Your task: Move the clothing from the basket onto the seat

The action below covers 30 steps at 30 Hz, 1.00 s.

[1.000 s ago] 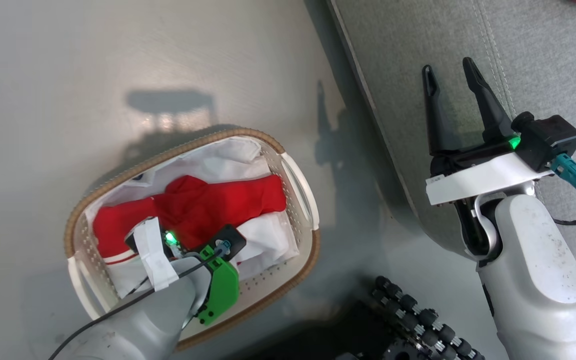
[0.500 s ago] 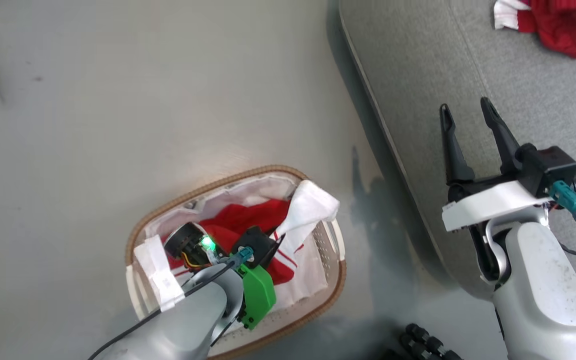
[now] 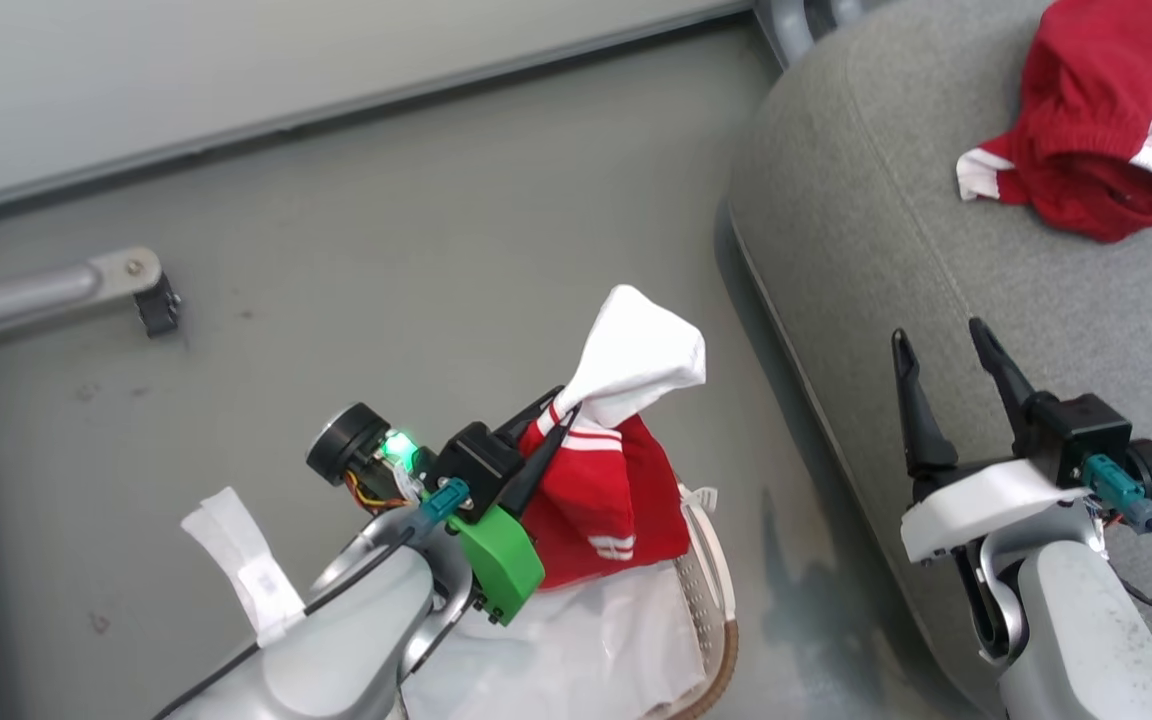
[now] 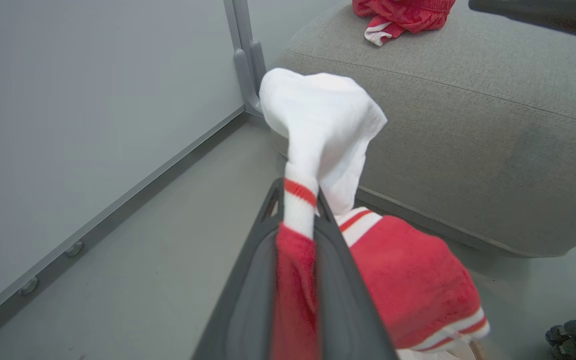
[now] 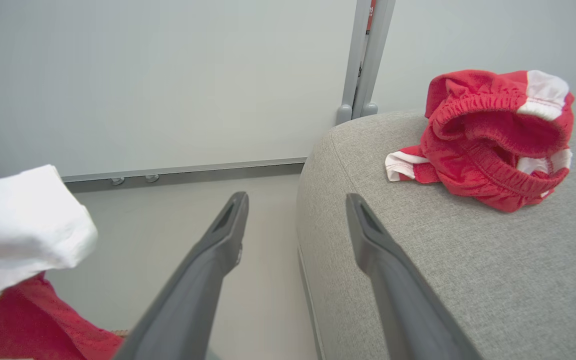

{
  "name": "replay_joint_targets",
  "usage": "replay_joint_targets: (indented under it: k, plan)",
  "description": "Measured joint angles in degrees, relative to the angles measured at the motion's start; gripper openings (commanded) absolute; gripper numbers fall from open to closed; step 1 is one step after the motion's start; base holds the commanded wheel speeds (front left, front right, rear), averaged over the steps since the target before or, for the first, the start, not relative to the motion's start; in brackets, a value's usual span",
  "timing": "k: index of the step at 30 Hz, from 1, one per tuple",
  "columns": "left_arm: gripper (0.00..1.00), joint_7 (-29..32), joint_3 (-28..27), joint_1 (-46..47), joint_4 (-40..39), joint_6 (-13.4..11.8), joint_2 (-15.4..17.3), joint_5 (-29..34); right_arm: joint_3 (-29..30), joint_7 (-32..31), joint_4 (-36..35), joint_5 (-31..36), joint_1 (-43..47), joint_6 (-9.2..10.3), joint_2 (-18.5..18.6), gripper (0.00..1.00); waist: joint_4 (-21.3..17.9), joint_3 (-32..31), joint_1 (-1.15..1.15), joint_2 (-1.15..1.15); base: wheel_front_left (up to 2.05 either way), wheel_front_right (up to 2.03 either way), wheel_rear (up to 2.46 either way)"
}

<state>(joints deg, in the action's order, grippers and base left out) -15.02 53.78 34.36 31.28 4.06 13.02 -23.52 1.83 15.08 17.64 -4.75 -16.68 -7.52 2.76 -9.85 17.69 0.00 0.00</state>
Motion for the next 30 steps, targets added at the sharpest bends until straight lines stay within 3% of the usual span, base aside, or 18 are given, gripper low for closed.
replay_joint_targets:
  k: [16,25,30]
  plan:
    - [0.0,0.3,-3.5,9.0,-9.1,2.1,6.6,3.4,-3.1,0.0,0.9,0.7,3.5,0.0,0.0,1.0,3.1,-13.9,0.0,0.0,0.0,0.0,0.0]
    - [0.0,1.6,-6.0,15.9,-11.2,2.1,8.4,3.0,-6.9,0.0,0.3,0.7,2.3,0.0,0.0,1.0,3.3,-16.1,0.0,0.0,0.0,0.0,0.0]
    - [0.0,2.8,-6.8,19.4,-11.0,2.3,8.5,2.5,-12.5,0.0,-1.6,1.3,0.8,0.0,0.1,1.0,3.2,-16.1,0.0,0.0,0.0,0.0,0.0]
